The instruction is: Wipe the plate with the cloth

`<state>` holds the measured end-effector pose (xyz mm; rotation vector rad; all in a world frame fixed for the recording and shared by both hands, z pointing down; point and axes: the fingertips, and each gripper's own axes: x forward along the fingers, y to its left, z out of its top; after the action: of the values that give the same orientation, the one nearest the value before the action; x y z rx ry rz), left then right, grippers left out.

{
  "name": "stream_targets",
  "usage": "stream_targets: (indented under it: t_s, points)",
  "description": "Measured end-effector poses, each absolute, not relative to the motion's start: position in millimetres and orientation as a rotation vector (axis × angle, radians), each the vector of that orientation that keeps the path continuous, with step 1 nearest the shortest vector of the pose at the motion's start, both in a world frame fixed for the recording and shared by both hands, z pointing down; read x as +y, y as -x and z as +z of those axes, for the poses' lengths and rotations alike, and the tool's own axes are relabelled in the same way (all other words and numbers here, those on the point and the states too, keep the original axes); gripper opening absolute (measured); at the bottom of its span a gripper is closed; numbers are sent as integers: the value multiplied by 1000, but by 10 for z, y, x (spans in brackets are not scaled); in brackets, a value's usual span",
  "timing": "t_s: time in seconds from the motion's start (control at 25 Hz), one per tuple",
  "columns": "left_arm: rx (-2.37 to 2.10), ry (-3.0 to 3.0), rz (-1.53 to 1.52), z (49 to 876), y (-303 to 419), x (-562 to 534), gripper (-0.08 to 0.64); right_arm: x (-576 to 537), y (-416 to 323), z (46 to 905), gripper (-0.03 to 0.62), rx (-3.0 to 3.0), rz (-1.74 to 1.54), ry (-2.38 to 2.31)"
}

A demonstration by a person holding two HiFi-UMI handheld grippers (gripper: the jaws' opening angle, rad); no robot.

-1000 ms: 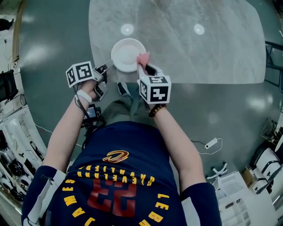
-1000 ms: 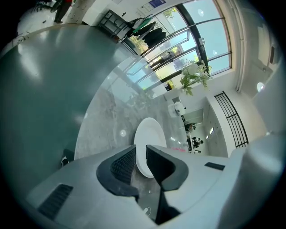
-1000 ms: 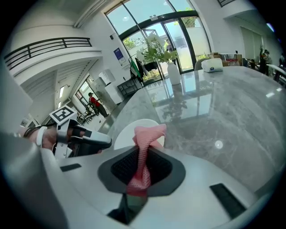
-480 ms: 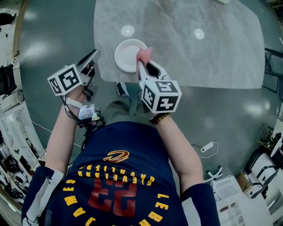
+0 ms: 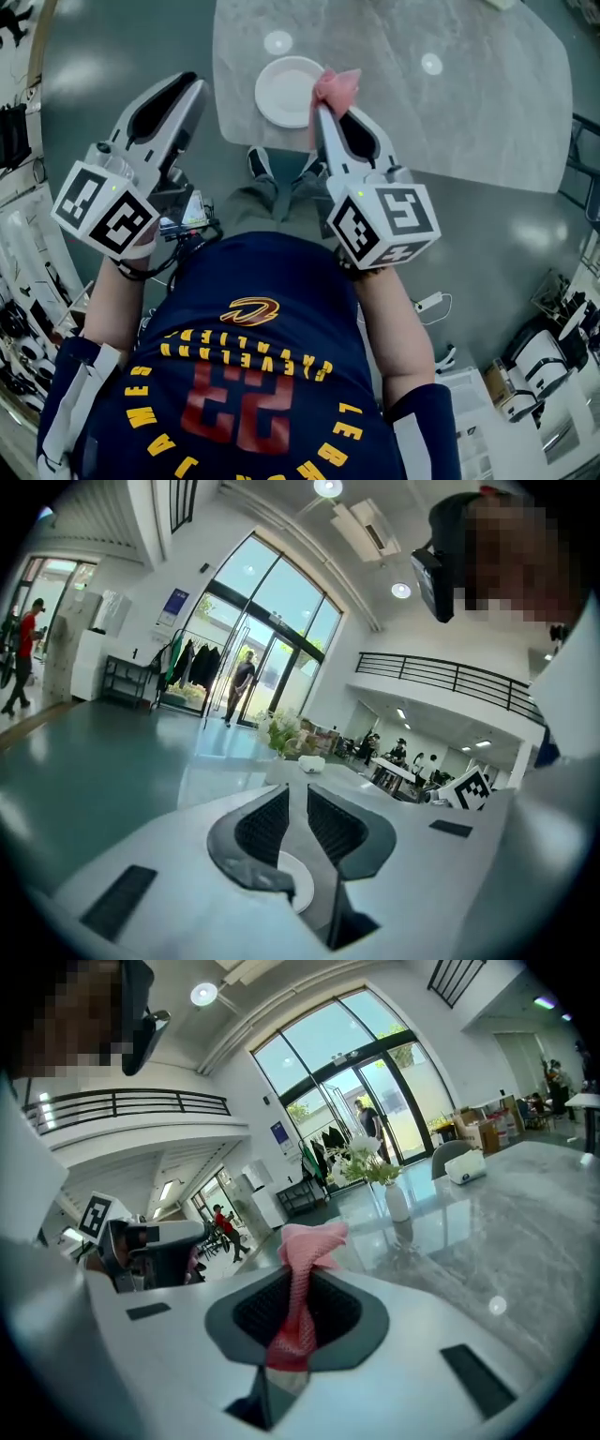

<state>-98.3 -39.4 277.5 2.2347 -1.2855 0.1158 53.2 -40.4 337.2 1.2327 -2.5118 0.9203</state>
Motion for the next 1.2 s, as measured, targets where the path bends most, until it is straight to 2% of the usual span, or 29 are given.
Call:
stream_targets:
  t_s: [0.52, 1.2]
  points:
    - [-1425, -2505, -102, 1675, 946, -356, 63, -226, -298, 2712, 40, -2682, 586, -1173]
    - [-1389, -2508, -51, 1785, 808, -370, 63, -200, -242, 2597, 40, -2733, 526, -1155]
